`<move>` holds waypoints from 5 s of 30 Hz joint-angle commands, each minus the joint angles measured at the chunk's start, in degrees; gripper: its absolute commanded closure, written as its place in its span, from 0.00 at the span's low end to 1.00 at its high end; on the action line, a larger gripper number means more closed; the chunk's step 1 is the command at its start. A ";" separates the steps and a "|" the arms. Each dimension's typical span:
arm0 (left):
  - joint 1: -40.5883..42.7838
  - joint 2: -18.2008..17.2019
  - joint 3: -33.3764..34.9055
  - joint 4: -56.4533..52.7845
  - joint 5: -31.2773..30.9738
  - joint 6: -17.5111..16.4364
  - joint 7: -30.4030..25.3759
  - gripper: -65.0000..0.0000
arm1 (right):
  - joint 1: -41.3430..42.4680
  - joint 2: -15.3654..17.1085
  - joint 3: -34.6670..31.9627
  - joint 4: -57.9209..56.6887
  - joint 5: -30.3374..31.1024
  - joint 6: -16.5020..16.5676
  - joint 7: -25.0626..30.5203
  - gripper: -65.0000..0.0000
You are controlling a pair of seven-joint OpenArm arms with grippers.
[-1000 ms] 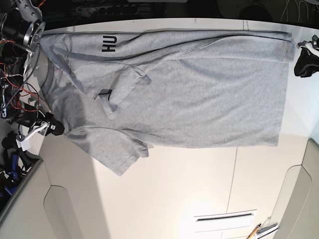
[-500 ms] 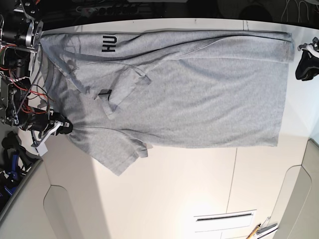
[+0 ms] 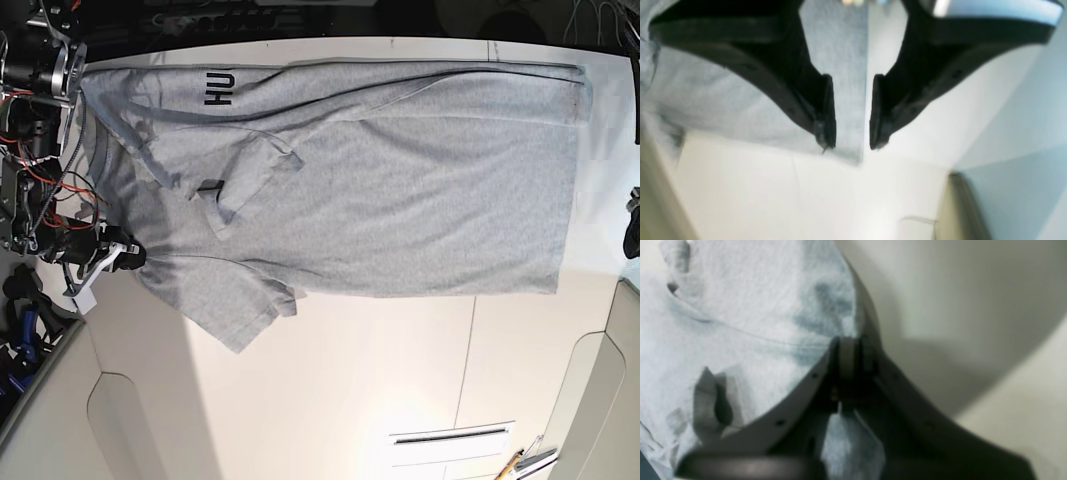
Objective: Fold the T-shirt properly
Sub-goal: 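Reach both grippers to the shirt's hem corners and grasp them, then fold the hem edge up over the shirt toward the collar with both grippers, then grasp the sleeve end with the right gripper and fold it inward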
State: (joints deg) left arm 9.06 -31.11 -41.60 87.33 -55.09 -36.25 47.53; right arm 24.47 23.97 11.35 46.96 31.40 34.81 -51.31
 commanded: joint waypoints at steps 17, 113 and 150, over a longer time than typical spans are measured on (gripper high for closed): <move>-26.49 -2.36 21.29 -39.69 6.05 1.03 -9.35 0.54 | 0.57 0.74 -0.17 0.24 -2.93 -0.52 -1.44 1.00; -1.22 -7.80 7.30 -18.38 -22.64 -3.75 20.46 0.68 | -35.60 0.00 16.39 49.24 0.11 -2.05 -12.26 0.80; -1.29 -7.80 7.30 -18.38 -24.83 -3.75 19.96 0.67 | -8.28 -5.42 1.03 16.04 -0.37 -2.03 -1.29 0.51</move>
State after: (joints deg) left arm 8.38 -37.32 -33.76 68.10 -78.48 -39.51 68.34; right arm 15.77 17.96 12.27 62.81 31.35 32.80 -51.53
